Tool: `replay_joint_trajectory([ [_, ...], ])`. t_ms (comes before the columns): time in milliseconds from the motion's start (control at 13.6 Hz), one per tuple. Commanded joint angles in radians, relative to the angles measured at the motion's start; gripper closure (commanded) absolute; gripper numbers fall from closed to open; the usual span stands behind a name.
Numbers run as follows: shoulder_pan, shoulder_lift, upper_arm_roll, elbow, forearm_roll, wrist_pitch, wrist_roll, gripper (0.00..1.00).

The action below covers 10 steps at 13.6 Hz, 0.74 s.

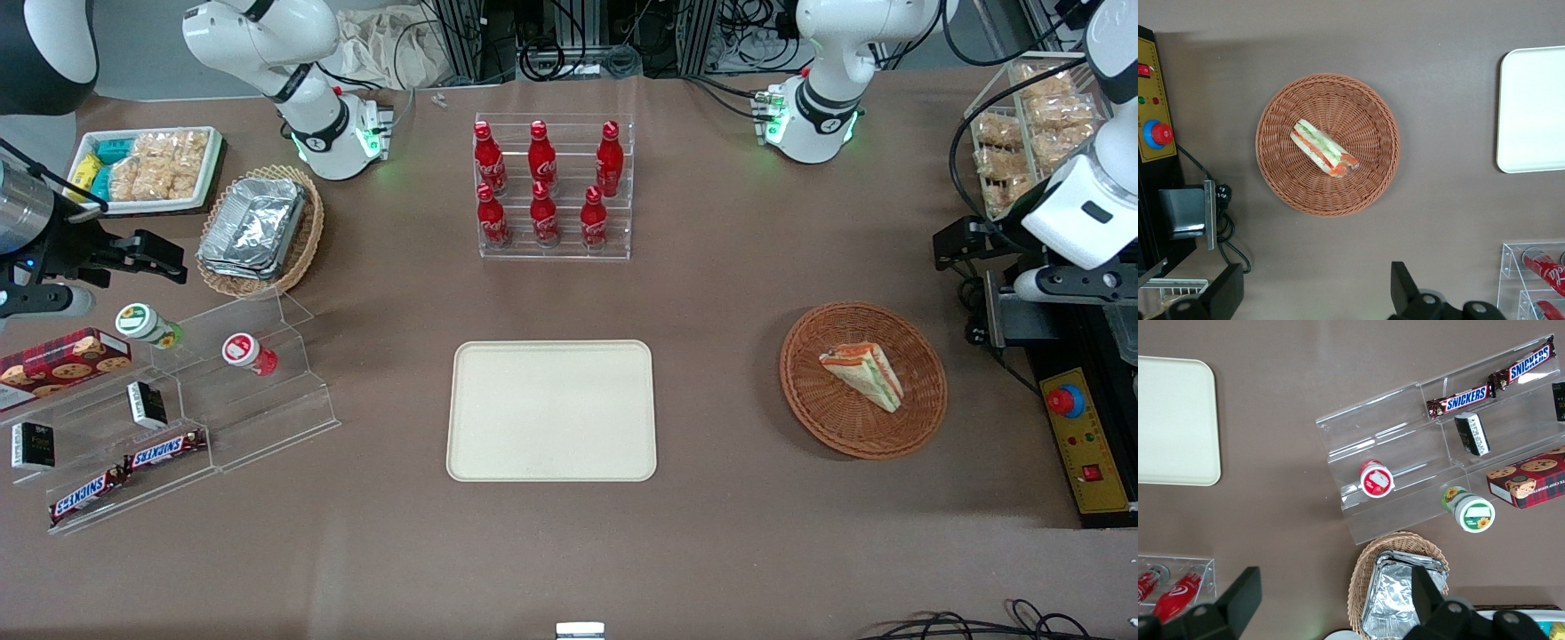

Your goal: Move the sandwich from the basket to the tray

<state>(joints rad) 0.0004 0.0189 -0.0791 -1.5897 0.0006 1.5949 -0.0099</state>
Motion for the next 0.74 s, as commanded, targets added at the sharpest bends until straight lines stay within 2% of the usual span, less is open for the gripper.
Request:
replay_joint_trajectory([
  [0,-0.003,-0.014,0.001,0.011,0.012,-0.026,0.008,0.01],
  [663,0.004,0.004,-0.001,0.016,0.015,-0.029,-0.010,0.01],
])
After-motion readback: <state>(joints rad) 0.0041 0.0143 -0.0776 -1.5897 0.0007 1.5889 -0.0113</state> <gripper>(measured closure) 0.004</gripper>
